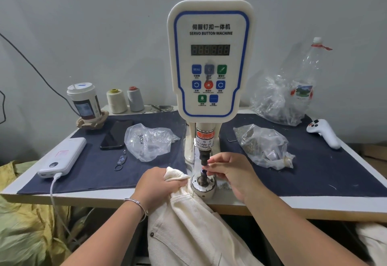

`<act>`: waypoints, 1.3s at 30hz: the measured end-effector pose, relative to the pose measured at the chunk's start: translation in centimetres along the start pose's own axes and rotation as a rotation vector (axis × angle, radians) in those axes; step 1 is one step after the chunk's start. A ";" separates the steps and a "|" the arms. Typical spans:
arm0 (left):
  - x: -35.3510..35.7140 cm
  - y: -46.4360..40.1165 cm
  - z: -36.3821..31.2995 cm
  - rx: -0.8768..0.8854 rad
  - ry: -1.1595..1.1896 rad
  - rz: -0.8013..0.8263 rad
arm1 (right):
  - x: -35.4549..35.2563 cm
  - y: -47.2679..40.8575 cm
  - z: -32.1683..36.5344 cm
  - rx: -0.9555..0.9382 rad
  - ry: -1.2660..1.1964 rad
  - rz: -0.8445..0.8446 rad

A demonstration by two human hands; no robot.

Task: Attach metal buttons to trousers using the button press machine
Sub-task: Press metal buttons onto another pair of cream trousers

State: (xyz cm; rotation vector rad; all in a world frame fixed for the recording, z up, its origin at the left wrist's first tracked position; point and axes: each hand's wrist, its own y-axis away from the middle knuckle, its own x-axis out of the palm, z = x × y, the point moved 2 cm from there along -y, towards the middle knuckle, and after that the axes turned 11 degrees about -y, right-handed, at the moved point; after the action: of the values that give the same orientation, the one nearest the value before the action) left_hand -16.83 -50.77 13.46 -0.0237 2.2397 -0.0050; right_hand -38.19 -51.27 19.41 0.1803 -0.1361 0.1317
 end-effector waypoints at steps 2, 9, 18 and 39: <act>0.0 -0.1 0.0 -0.005 -0.005 -0.001 | 0.0 0.0 -0.1 0.035 -0.044 0.011; 0.0 -0.1 0.0 -0.005 -0.012 -0.001 | 0.1 0.1 0.0 0.210 -0.290 0.029; -0.1 0.0 -0.2 -0.007 0.004 0.009 | -0.4 0.1 0.4 0.348 -0.441 -0.074; -1.1 -0.2 0.1 -0.046 -0.077 0.173 | 12.9 0.7 -0.6 -0.310 0.351 0.096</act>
State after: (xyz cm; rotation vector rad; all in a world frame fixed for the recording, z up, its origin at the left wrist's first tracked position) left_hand -16.05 -50.90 14.24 0.1434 2.1582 0.1387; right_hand -25.54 -48.93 20.86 -0.1594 0.1847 0.2332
